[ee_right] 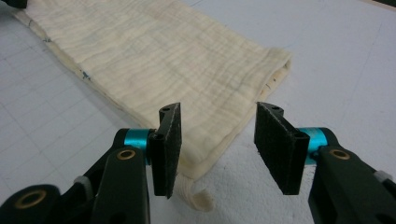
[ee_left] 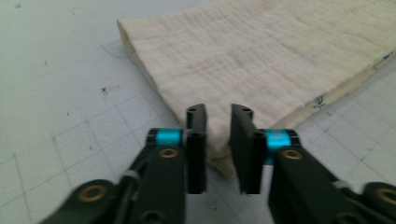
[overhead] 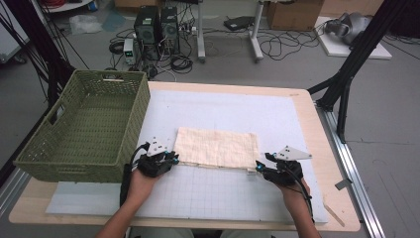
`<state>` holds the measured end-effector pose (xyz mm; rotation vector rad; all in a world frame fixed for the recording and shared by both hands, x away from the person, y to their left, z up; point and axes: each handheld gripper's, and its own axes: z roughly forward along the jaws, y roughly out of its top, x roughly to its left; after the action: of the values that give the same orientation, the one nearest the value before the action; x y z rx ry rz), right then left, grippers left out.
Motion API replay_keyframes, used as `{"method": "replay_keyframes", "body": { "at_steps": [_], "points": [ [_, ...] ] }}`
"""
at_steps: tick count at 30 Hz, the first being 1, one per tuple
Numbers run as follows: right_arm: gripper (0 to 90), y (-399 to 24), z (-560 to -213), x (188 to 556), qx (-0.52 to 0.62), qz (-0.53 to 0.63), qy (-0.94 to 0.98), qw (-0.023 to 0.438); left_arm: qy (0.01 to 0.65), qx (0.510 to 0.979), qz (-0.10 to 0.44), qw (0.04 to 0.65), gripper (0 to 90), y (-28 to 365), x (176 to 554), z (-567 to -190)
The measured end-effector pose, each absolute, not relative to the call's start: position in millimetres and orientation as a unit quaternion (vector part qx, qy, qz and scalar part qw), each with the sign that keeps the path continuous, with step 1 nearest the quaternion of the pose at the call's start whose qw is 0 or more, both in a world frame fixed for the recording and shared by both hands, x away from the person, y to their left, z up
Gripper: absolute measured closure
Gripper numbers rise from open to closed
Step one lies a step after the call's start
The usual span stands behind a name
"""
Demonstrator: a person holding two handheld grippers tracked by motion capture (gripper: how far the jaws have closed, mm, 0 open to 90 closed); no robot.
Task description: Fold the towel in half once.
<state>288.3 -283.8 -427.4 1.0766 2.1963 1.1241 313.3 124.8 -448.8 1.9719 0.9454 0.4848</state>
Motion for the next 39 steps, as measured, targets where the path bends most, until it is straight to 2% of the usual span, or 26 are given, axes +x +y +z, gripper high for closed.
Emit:
{"method": "replay_keyframes", "body": {
  "at_steps": [3, 10, 15, 17, 20, 23, 27, 34, 39],
  "points": [
    [51.3, -284, -428, 289, 0.389, 0.407, 0.796, 0.223, 0.371, 0.792, 0.199, 0.441, 87.4, 124, 312, -447],
    [52.0, -286, -427, 288, 0.39, 0.405, 0.796, 0.224, 0.37, 0.772, 0.189, 0.482, 87.3, 131, 306, -436],
    [57.2, -283, -431, 289, 0.383, 0.398, 0.805, 0.216, 0.361, 0.763, 0.177, 0.506, 88.0, 135, 298, -428],
    [59.7, -281, -433, 290, 0.381, 0.399, 0.807, 0.213, 0.372, 0.762, 0.162, 0.505, 88.2, 136, 296, -430],
    [69.0, -279, -435, 291, 0.378, 0.389, 0.812, 0.213, 0.386, 0.771, 0.161, 0.481, 88.1, 138, 296, -438],
    [71.9, -277, -440, 294, 0.378, 0.372, 0.82, 0.213, 0.399, 0.784, 0.156, 0.449, 87.3, 137, 300, -448],
    [71.9, -281, -441, 294, 0.391, 0.349, 0.824, 0.213, 0.413, 0.779, 0.178, 0.437, 70.6, 138, 301, -448],
    [67.4, -308, -426, 286, 0.415, 0.391, 0.788, 0.234, 0.403, 0.763, 0.199, 0.464, 57.1, 143, 302, -443],
    [58.2, -313, -421, 278, 0.418, 0.412, 0.773, 0.239, 0.395, 0.737, 0.177, 0.52, 46.9, 144, 303, -437]
  ]
}}
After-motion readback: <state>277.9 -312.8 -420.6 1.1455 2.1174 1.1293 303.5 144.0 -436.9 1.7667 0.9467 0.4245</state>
